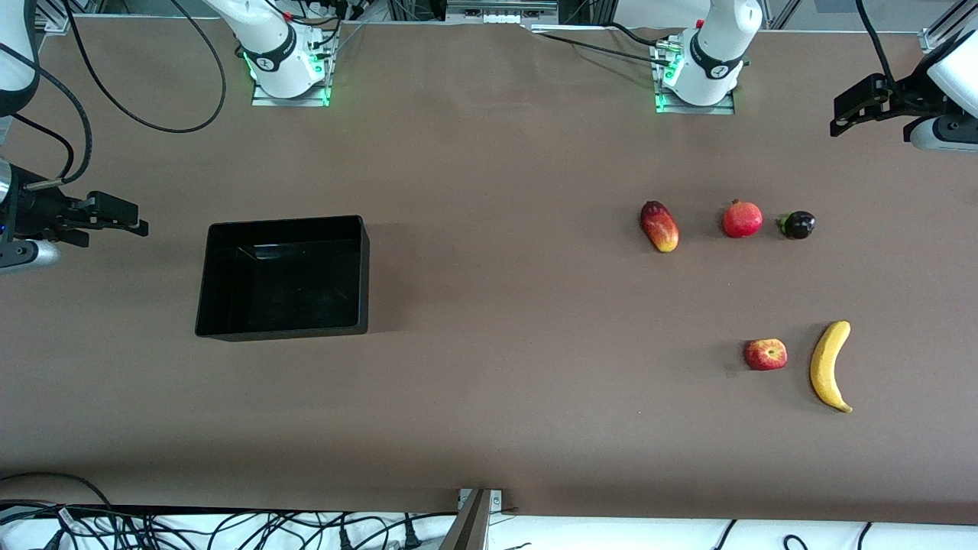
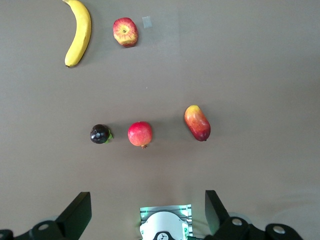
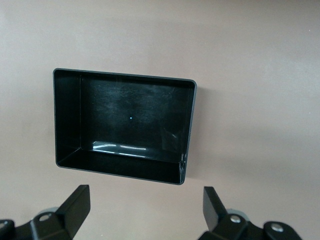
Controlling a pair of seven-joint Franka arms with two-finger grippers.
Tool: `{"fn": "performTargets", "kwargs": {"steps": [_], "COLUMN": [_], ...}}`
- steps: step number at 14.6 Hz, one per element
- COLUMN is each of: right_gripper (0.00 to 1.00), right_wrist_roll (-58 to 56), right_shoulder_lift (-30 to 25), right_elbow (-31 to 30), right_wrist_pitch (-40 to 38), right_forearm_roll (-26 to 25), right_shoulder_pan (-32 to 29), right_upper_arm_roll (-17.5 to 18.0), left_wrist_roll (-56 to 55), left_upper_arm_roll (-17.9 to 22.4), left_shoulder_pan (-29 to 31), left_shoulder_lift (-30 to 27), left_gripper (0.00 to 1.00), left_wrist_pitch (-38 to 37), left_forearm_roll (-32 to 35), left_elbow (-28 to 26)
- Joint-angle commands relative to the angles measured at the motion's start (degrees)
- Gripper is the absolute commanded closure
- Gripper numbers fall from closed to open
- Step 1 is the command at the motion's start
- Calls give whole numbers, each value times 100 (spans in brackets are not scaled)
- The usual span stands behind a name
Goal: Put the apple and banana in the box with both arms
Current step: 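Reach the right gripper to the box while the left gripper grasps the apple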
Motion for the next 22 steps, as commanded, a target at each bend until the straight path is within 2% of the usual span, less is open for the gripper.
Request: {"fn": "performTargets", "kwargs": {"steps": [1,6,10,12,15,19,22], "right_gripper": [0,0,0,0,0,0,0], "right_wrist_roll": [74,48,-13,48,66,75,83], "right_shoulder_lift": [-29,-3,67,103,199,235,533], "right_elbow": [52,52,52,-62,-544,-1905,-2478], "right_wrist_pitch": [-95,-60,28,19,342,1879,2715], "right_forearm_roll": [-77,-68,-85,-243,-435,-498,-455], "right_shoulder_pan": [19,2,-69,-42,-42,-95,-147], "right_upper_arm_roll": [-2,-2,-11,-11,-19,-63,-90], "left_wrist_roll": [-53,-61,-61,-27,35,229,237], "left_upper_arm_roll": [-42,-59,2,2,2,-7,-42], "left_shoulder_pan": [65,56,65,257,398,540,574], "left_shoulder_lift": [-72,76,822,1262,1833,2545,3204], "left_gripper": [0,0,0,0,0,0,0], "left_wrist_pitch": [46,229,1054,1459,2205,3427,4490], "left_forearm_roll": [-181,-190,-172,-172,-128,-119,-58], "left_elbow": [-49,-40,65,179,224,188,118]}}
